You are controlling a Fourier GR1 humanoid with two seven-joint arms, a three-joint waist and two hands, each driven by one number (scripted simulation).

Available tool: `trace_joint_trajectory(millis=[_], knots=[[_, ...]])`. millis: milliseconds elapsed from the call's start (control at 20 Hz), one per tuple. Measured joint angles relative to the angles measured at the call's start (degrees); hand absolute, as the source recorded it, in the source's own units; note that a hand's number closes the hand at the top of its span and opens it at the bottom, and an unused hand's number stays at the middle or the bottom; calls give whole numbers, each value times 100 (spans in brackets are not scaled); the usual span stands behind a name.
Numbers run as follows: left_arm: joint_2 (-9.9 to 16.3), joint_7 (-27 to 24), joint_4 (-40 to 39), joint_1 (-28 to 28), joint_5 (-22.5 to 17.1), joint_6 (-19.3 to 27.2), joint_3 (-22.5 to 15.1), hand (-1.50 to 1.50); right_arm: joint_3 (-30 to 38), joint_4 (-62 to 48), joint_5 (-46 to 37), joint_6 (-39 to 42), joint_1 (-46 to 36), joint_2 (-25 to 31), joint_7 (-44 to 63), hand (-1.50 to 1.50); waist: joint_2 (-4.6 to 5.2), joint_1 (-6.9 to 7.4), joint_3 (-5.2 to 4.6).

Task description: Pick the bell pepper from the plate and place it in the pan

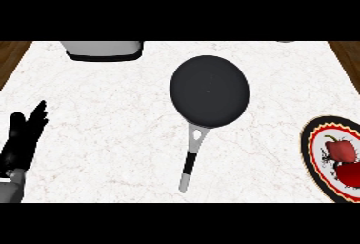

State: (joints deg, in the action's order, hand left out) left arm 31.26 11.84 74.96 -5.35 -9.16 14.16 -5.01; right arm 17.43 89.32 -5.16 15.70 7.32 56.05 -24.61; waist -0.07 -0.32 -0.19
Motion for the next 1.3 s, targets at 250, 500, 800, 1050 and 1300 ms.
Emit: trace_joint_trajectory(millis=[250,500,800,1050,1300], knots=[[-79,72,67,-23,81,37,-36,0,-469,822,-840,-6,96,298,1151,-150,-1,19,4],[-145,8,-1,-16,162,-24,-2,0,-1066,1212,-1712,44,113,215,1951,-150,8,44,11],[-298,113,-145,-231,297,-85,92,0,-1741,971,-2638,76,-141,-299,2388,-150,14,50,17],[-279,107,-12,-98,366,-277,310,0,-1887,737,-3308,8,-241,-721,2433,-150,8,48,20],[-461,5,-186,-148,567,-335,446,0,-1792,338,-3811,38,-431,-927,2249,-150,8,36,19]])
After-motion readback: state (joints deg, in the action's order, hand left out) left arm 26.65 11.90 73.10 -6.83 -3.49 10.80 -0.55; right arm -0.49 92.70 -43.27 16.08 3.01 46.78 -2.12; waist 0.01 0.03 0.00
